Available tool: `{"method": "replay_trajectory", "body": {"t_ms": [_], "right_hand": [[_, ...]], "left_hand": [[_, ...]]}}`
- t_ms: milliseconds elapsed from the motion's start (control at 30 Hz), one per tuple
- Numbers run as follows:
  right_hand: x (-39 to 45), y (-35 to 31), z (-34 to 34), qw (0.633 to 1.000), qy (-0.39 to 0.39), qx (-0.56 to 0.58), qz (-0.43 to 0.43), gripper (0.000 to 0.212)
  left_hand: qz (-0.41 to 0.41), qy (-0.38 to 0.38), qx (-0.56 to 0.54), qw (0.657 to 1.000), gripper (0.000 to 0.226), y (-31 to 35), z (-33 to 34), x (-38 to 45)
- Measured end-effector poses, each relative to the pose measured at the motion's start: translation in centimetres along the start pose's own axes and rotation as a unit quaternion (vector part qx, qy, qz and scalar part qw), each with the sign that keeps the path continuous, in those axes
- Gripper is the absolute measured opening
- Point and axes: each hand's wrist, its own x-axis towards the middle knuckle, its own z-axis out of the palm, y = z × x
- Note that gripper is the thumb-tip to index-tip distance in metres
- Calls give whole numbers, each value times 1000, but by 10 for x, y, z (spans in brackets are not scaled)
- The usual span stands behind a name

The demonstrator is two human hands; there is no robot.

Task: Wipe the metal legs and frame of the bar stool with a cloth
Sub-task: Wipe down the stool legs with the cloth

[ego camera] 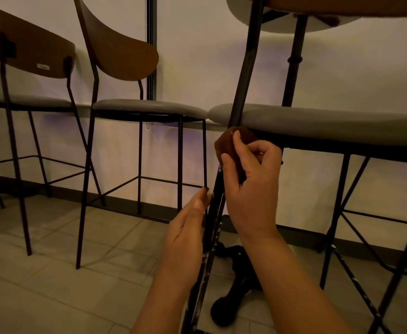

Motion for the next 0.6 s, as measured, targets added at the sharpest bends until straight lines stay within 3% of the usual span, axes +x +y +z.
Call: {"method": "replay_trajectory", "body": {"t_ms": [167,367,600], "right_hand": [[-4,4,-4,1000,-26,-12,-7,45],[-8,-4,-3,998,-31,46,21,41],[-15,-8,3,999,-28,27,-10,35]], "left_hand": [[-3,20,-20,1000,52,-1,1,-1],[13,26,-27,999,51,-3,3,0],[31,15,3,999,50,-3,1,-2]]}}
